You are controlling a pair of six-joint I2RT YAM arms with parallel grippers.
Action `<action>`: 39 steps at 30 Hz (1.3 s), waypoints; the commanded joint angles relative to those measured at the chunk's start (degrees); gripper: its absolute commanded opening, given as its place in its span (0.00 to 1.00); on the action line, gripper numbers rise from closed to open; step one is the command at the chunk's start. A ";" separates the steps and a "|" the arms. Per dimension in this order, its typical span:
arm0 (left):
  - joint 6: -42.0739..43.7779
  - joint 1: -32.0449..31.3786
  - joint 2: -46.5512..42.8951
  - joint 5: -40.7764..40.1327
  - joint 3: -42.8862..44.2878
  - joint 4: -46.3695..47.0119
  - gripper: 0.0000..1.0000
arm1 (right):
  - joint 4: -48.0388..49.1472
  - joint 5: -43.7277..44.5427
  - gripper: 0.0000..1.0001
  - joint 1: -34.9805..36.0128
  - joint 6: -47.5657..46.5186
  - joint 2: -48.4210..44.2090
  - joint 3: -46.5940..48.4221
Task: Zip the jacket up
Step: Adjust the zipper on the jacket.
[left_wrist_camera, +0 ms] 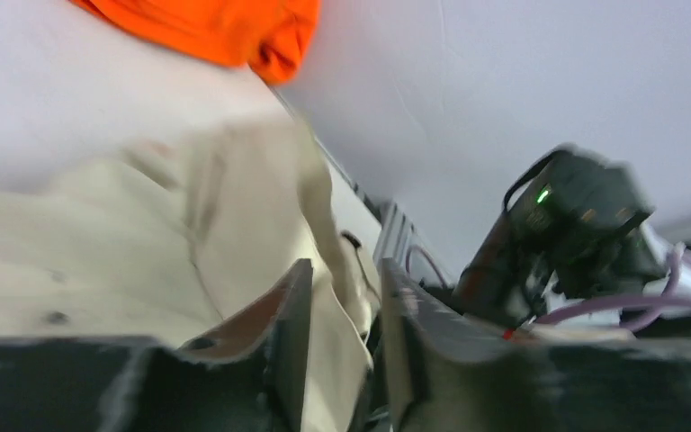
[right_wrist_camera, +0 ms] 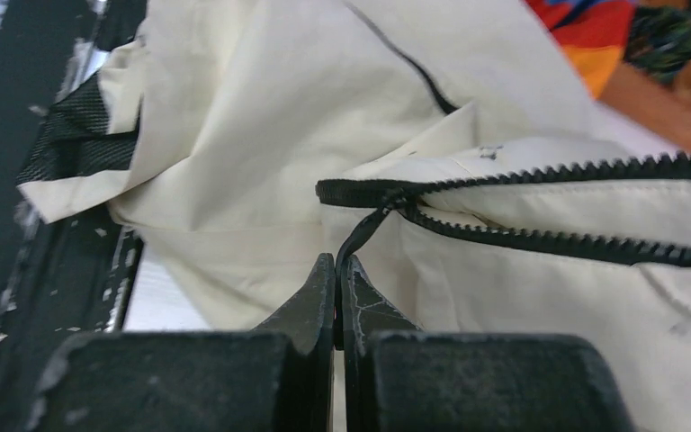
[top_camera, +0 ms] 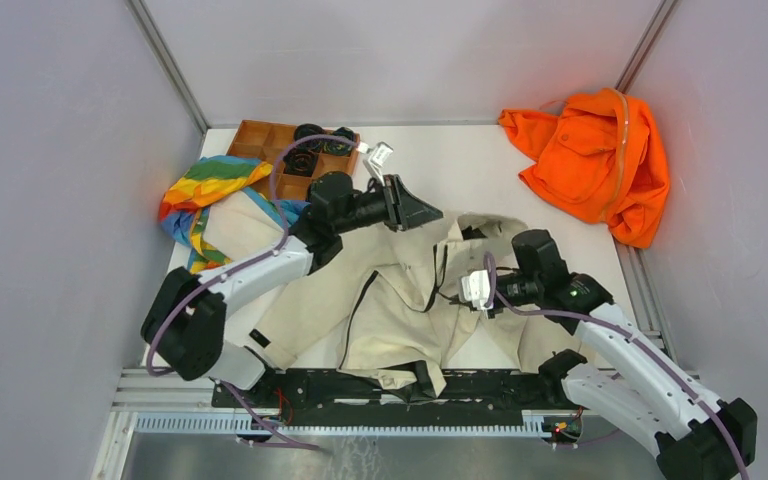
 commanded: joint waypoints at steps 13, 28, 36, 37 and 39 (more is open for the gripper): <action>12.83 2.41 -23.35 -14.91 -16.97 -3.14 0.98 | -7.53 1.94 0.00 -3.83 -2.17 3.32 5.61; 12.90 -15.33 -14.46 -31.87 -11.40 -6.45 0.74 | -7.57 0.32 0.00 -8.14 -1.98 4.14 5.73; 13.95 -17.45 -7.93 -30.70 -4.90 -11.62 0.64 | -7.47 -0.40 0.00 -8.64 -2.11 3.75 5.24; 14.32 -17.70 -7.09 -30.70 -3.98 -12.37 0.63 | -7.55 -0.49 0.00 -8.66 -2.11 3.74 5.17; 15.10 -18.18 -5.56 -30.98 -1.94 -14.46 0.61 | -7.55 -0.58 0.00 -8.68 -2.11 3.67 5.15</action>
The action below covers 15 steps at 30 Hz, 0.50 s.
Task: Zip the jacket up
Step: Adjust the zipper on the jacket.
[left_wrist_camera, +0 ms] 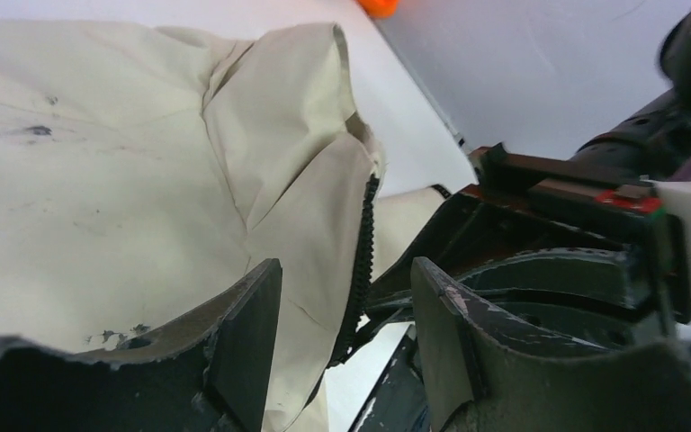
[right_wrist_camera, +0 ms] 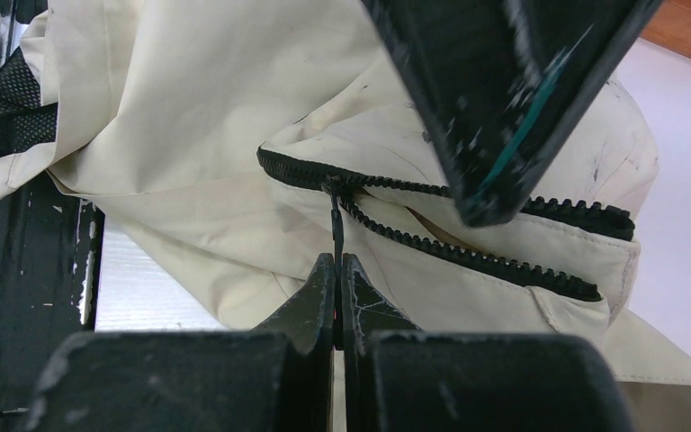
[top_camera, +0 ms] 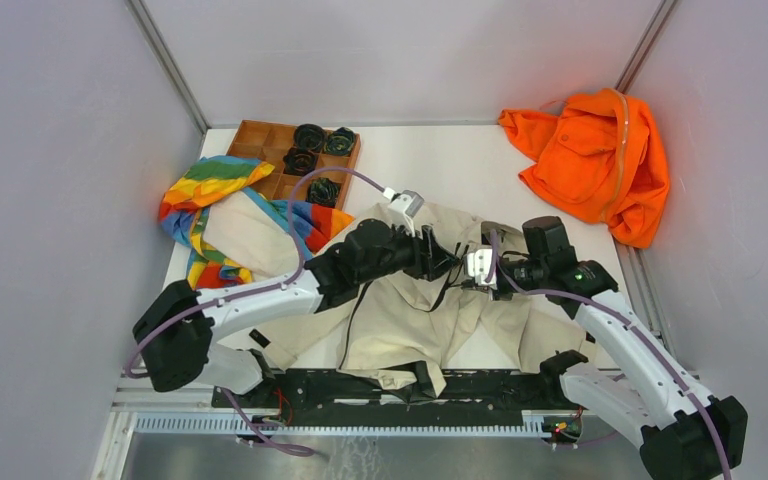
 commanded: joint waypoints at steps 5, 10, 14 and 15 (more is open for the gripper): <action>6.52 -1.89 6.60 -1.28 10.07 -10.23 0.50 | 0.47 -1.66 0.01 -0.56 -0.41 -0.62 0.96; 8.31 -1.90 7.53 -2.78 12.36 -14.93 0.04 | 0.78 -0.89 0.04 -1.49 1.95 -1.40 1.31; 9.99 -1.83 4.65 -3.87 9.64 -11.25 0.02 | 0.56 -0.59 0.17 -3.05 4.31 -3.65 0.49; 10.89 -1.86 3.96 -3.21 8.93 -9.84 0.02 | 0.79 -0.68 0.22 -3.61 5.59 -4.25 0.43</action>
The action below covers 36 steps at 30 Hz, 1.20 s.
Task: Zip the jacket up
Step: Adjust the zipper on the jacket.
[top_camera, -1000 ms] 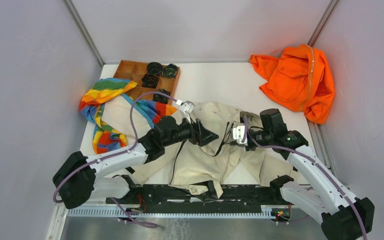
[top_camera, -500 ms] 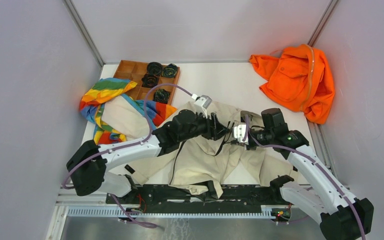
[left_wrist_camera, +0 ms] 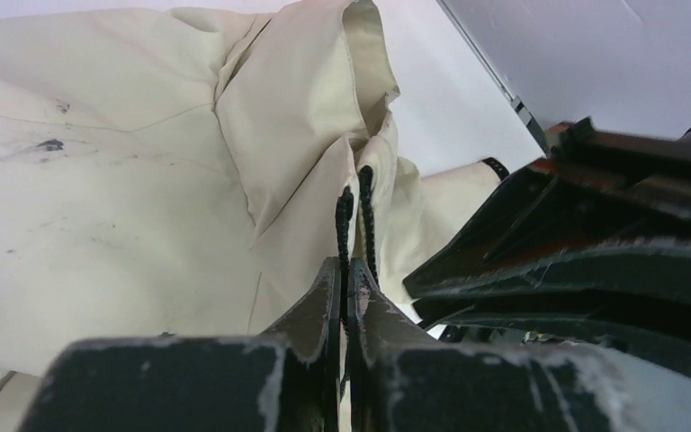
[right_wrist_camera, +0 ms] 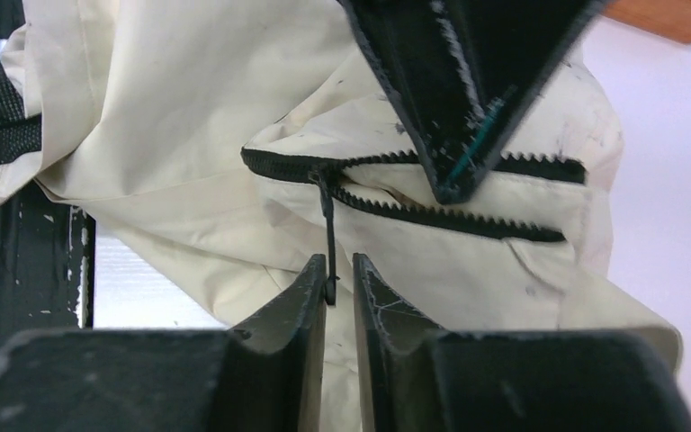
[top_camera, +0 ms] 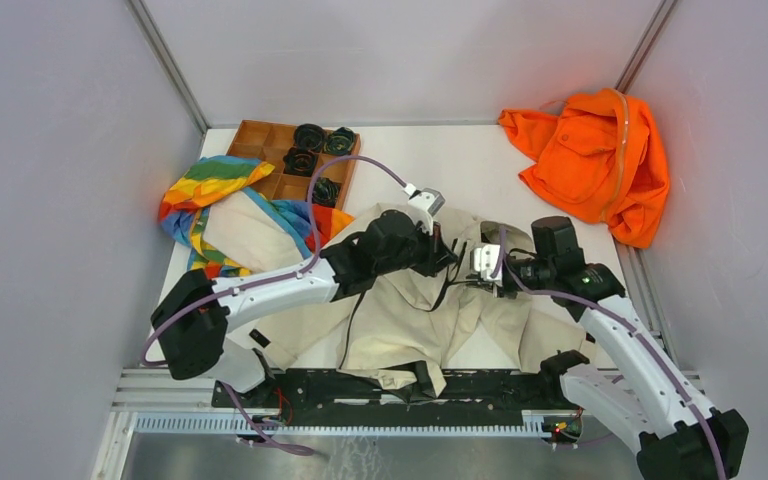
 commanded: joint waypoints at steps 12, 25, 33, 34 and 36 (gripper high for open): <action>19.21 -0.25 -7.49 4.67 -4.46 6.17 0.02 | 3.55 -6.18 0.80 -10.71 10.37 -0.53 9.72; 22.60 -0.24 -8.76 7.13 -3.81 7.03 0.02 | -9.91 -8.48 0.59 -8.86 -9.35 10.20 16.98; 21.74 -0.11 -8.81 6.07 -4.21 8.03 0.02 | -12.10 -8.25 0.30 -6.25 -12.64 9.05 15.35; 21.34 -0.15 -8.81 5.46 -4.27 8.00 0.02 | -13.80 -8.50 0.23 -6.03 -14.82 8.78 15.43; 20.50 -0.06 -9.01 3.50 -4.29 7.60 0.02 | -19.05 -8.72 0.11 -5.71 -21.36 7.44 15.76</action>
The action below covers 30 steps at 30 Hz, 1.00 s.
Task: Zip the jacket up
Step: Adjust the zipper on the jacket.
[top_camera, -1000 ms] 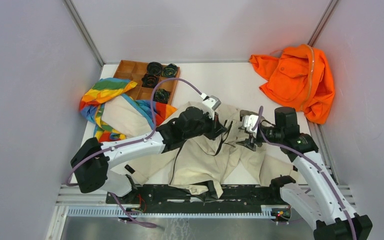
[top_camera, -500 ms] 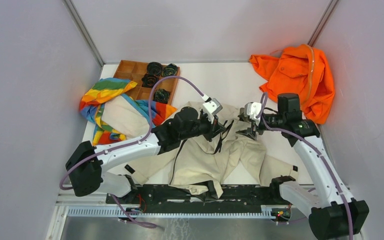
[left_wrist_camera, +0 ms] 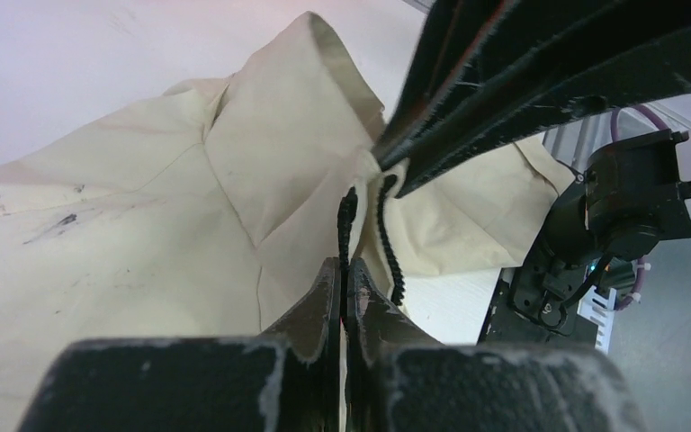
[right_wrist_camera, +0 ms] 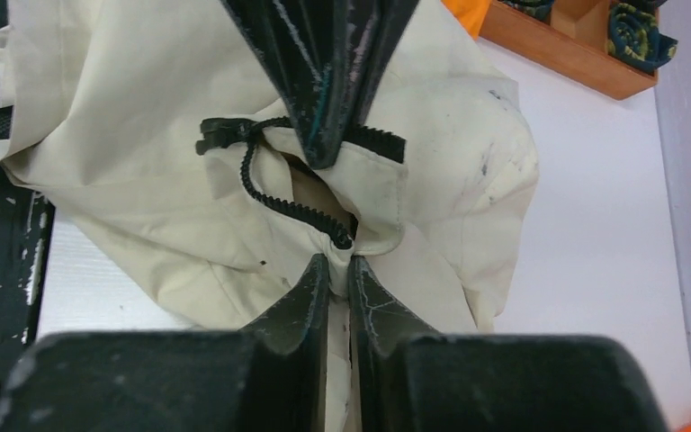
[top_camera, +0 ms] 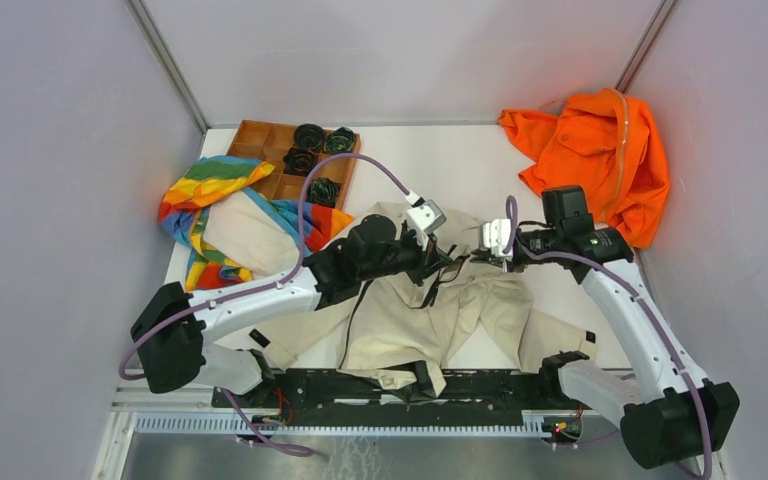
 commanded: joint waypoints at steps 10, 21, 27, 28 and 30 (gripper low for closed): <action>-8.66 2.61 -2.80 -4.75 -3.11 11.41 0.02 | -24.05 6.29 0.03 3.64 -45.75 -18.07 -12.70; -13.24 2.85 -2.04 -2.60 -4.67 15.54 0.02 | -22.55 8.55 0.41 4.29 -54.40 -24.00 -19.91; -13.17 2.91 -1.88 0.08 -5.83 17.72 0.02 | -18.67 6.42 0.38 4.30 -48.96 -24.62 -19.70; -13.01 2.92 -1.78 0.59 -5.91 17.77 0.02 | -16.14 5.22 0.38 4.28 -43.43 -24.59 -18.98; -12.60 2.90 -1.52 1.24 -6.03 17.32 0.02 | -9.87 2.44 0.38 4.25 -33.42 -24.06 -16.57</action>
